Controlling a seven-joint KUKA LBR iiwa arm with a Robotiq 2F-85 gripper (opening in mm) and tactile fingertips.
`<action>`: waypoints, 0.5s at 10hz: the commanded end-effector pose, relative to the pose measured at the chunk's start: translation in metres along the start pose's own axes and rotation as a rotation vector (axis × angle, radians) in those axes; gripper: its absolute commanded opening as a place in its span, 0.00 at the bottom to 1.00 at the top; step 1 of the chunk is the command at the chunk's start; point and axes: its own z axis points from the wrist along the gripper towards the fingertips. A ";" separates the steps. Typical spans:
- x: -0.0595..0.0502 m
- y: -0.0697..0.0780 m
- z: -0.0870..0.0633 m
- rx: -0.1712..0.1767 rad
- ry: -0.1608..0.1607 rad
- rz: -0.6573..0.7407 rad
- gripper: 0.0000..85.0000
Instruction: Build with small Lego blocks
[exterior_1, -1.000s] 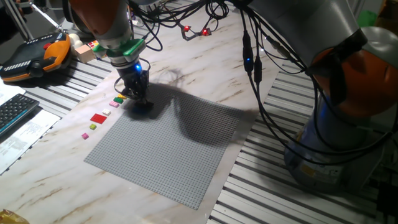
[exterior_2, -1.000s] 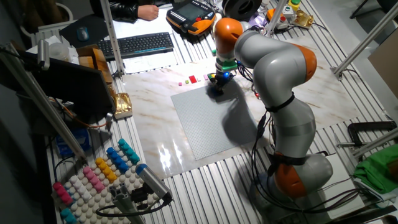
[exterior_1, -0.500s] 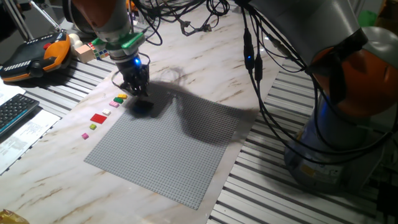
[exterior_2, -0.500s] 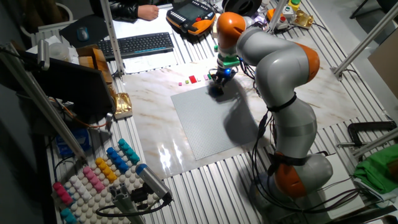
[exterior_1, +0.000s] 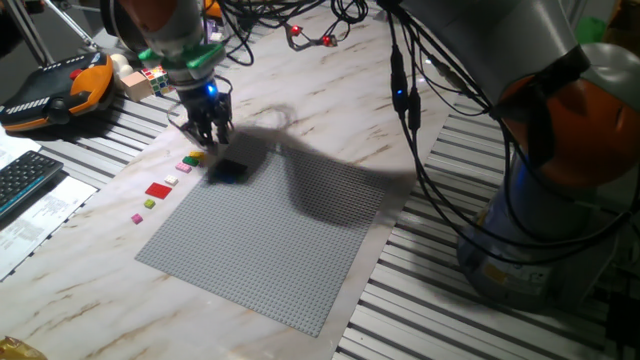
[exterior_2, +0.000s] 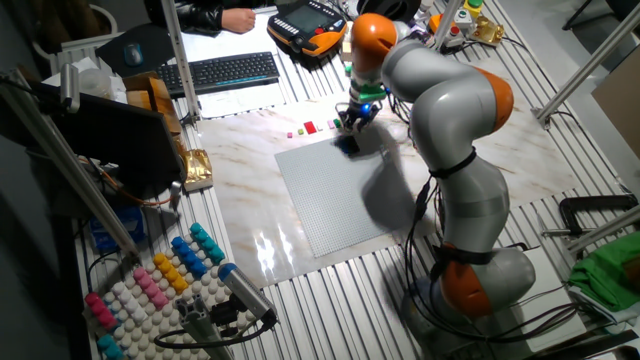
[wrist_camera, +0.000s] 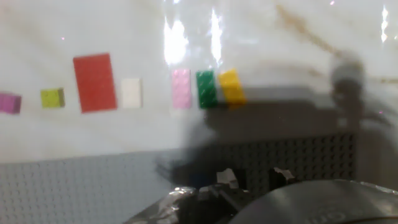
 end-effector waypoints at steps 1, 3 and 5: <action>-0.005 -0.004 0.000 0.003 -0.004 0.010 0.43; -0.011 -0.009 -0.002 0.010 -0.007 0.025 0.42; -0.012 -0.009 -0.001 -0.003 0.011 0.017 0.39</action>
